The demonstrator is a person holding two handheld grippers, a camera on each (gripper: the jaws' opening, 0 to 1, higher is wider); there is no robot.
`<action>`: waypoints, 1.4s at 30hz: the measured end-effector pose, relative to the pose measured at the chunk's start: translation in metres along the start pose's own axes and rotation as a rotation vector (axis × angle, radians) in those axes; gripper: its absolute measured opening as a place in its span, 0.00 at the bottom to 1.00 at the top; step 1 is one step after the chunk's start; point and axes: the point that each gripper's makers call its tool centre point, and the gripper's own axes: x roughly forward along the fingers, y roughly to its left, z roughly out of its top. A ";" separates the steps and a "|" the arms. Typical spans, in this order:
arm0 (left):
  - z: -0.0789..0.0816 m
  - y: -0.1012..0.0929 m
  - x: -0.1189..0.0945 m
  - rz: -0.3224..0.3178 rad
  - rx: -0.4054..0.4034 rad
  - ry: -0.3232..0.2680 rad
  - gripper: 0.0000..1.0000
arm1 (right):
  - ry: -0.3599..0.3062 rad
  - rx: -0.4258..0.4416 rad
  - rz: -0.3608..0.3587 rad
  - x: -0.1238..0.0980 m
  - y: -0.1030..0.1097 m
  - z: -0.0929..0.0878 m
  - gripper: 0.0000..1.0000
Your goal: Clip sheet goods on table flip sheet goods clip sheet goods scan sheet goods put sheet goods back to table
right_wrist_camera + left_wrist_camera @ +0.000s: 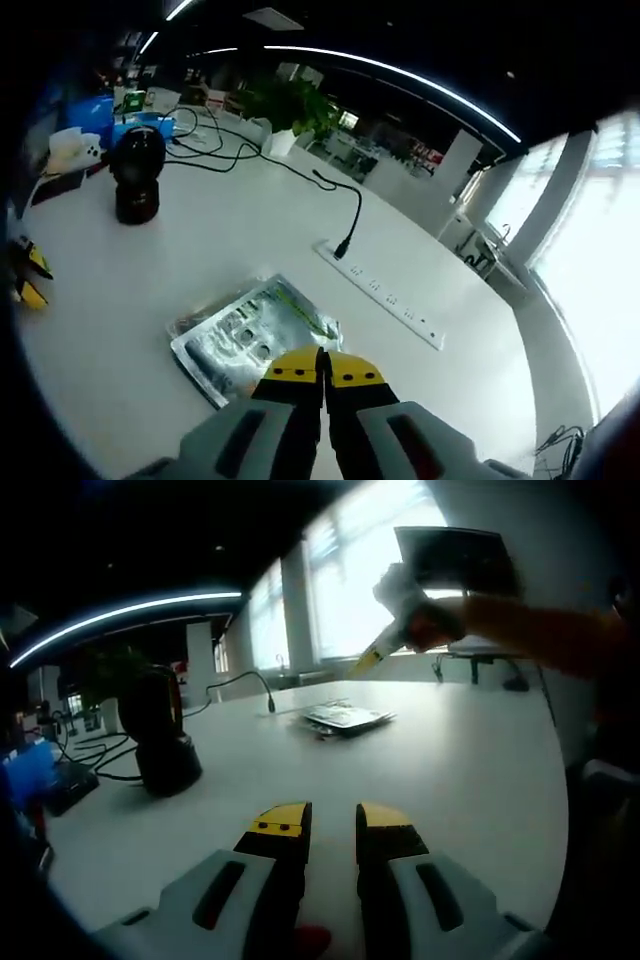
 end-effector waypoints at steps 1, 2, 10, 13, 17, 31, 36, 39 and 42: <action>0.000 -0.001 0.000 0.000 -0.002 0.000 0.10 | -0.008 0.003 0.005 -0.004 0.002 0.001 0.00; 0.000 0.000 0.000 0.000 -0.002 0.000 0.10 | -0.013 0.005 0.008 -0.007 0.003 0.001 0.00; -0.002 0.006 0.001 0.004 0.005 0.004 0.10 | -0.070 0.008 0.027 -0.034 0.012 0.001 0.00; -0.002 0.006 0.001 0.007 0.007 0.006 0.10 | -0.097 0.014 0.032 -0.045 0.014 0.002 0.00; -0.003 0.006 0.002 0.011 0.009 0.009 0.10 | -0.113 0.013 0.035 -0.055 0.018 -0.002 0.00; -0.003 0.005 0.002 0.019 0.014 0.014 0.10 | -0.174 0.039 0.063 -0.096 0.041 -0.030 0.00; -0.003 0.005 0.002 0.023 0.024 0.018 0.10 | -0.203 0.050 0.074 -0.111 0.047 -0.043 0.00; -0.004 0.005 0.002 0.027 0.026 0.020 0.10 | -0.222 0.074 0.085 -0.121 0.050 -0.052 0.00; -0.004 0.006 0.001 0.035 0.029 0.021 0.10 | -0.241 0.097 0.100 -0.130 0.054 -0.063 0.00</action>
